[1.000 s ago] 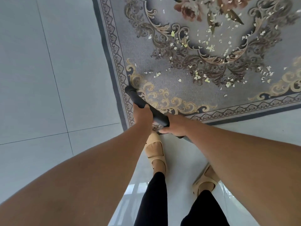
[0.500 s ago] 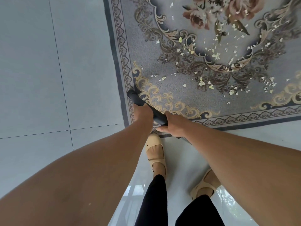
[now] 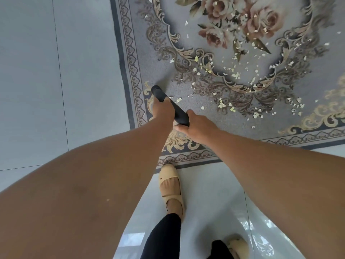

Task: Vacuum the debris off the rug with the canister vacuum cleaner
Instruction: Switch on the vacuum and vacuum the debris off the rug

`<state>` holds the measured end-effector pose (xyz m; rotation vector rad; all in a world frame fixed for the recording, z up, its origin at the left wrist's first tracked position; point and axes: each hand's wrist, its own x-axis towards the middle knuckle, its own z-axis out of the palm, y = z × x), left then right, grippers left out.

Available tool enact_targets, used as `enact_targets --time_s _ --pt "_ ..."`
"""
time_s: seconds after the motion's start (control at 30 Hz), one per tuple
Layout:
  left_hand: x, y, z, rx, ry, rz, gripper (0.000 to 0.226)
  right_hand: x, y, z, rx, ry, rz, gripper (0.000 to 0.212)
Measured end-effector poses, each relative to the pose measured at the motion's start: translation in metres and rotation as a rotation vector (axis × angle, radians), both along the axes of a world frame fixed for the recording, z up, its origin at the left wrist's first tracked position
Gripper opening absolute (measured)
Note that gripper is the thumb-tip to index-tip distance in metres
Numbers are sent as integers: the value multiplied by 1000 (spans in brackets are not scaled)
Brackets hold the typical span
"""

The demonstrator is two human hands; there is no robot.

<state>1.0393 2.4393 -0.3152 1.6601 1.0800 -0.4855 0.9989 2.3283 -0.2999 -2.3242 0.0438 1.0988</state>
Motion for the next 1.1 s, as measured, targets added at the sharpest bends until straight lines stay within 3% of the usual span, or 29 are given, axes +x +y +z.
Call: enact_targets --time_s 0.23,0.47,0.77,1.1 --pt "-22 6 -16 20 -69 75 47 -8 1 -17 59 27 60 39" --pt "-84 10 -16 38 -11 245 48 -54 4 -10 75 101 184 40" --pt "-103 33 -23 84 0 317 46 -71 26 -11 109 64 222 47" --pt "-86 -10 -20 -61 -15 204 53 -70 -17 -6 -18 -26 88 39"
